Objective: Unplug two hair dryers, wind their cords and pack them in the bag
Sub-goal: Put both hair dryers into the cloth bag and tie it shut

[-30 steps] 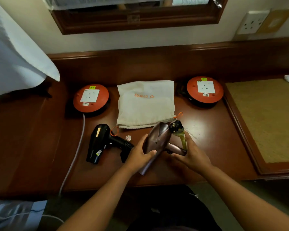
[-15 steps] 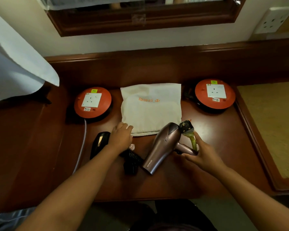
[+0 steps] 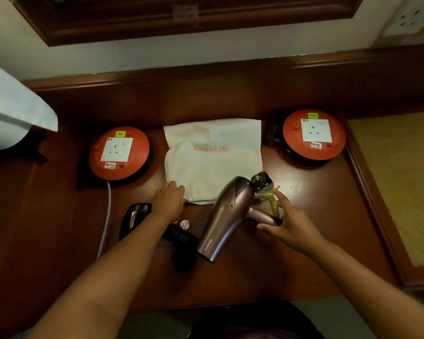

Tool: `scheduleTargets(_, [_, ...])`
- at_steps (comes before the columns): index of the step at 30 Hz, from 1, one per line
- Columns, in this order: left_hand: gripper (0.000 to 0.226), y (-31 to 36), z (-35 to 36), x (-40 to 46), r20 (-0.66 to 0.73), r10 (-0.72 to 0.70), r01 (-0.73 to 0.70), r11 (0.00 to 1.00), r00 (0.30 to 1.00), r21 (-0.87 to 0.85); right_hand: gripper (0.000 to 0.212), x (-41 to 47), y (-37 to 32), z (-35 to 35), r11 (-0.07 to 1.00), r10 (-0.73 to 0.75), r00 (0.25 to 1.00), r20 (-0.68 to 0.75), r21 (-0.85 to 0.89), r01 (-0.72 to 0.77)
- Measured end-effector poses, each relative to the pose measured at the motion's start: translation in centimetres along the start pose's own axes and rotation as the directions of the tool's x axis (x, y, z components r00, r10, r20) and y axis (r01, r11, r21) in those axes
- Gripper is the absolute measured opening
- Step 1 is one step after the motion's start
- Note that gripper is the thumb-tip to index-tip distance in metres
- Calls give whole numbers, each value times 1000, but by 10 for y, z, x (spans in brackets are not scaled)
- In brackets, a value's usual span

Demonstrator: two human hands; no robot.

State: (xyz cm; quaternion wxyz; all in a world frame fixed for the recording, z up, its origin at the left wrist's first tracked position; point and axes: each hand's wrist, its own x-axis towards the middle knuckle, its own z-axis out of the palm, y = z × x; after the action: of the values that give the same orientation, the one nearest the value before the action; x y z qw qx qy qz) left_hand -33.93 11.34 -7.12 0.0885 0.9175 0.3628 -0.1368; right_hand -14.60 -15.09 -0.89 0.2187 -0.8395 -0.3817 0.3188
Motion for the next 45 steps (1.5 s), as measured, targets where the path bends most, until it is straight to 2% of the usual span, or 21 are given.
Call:
scheduleTargets(1, [13, 0, -1, 1, -16, -26, 23, 987, 1000, -162, 101, 0, -1, -2, 1000, -6, 1000, 3, -6, 6])
scheduleTargets(3, [16, 2, -5, 1, 1, -105, 94, 886, 994, -454, 99, 0, -4, -5, 1000, -19, 1000, 16, -14, 19])
scheduleTargets(6, [17, 9, -15, 1, -31, -180, 118, 757, 983, -643, 98, -3, -4, -10, 999, -39, 998, 58, -2, 39])
scheduleTargets(11, [6, 32, -40, 4, -22, -334, 175, 548, 942, -818, 96, -2, -5, -13, 995, -41, 973, 227, 102, 18])
scheduleTargets(14, [6, 43, -49, 3, -49, -287, 110, 512, 957, -852, 94, 7, -17, -7, 981, -77, 939, 336, 194, 11])
scheduleTargets(17, [8, 45, -53, -1, -83, -249, 44, 463, 965, -885, 98, 21, -25, 4, 983, -124, 918, 377, 171, 62])
scheduleTargets(19, [7, 44, -55, -4, -121, -240, -4, 439, 963, -898, 98, 30, -26, 9, 983, -106, 920, 377, 178, 40])
scheduleTargets(24, [4, 36, -59, -19, -206, -220, -93, 434, 953, -896, 84, 39, -24, 4, 975, -47, 962, 269, 221, -14])
scheduleTargets(29, [4, 27, -47, -36, -285, -210, -139, 522, 935, -841, 61, 45, -9, 3, 971, 71, 995, 74, 222, -86])
scheduleTargets(32, [5, 30, -33, -47, -316, -190, -148, 593, 930, -792, 60, 48, -5, 11, 963, 190, 979, -68, 205, -173])
scheduleTargets(34, [6, 32, -23, -52, -315, -189, -126, 642, 930, -756, 69, 51, -4, 20, 964, 231, 961, -150, 167, -206])
scheduleTargets(37, [6, 35, -14, -58, -270, -287, -36, 620, 919, -783, 73, 55, -10, 36, 965, 233, 948, -219, 177, -196])
scheduleTargets(39, [6, 36, -9, -64, -301, -350, -14, 632, 887, -775, 75, 56, -15, 47, 957, 242, 935, -258, 221, -187])
scheduleTargets(44, [9, 35, 5, -78, -251, -429, 96, 639, 868, -763, 71, 59, -22, 67, 938, 275, 913, -301, 294, -186])
scheduleTargets(45, [10, 34, 6, -80, -262, -438, 116, 667, 860, -736, 73, 60, -23, 69, 938, 269, 915, -302, 298, -178])
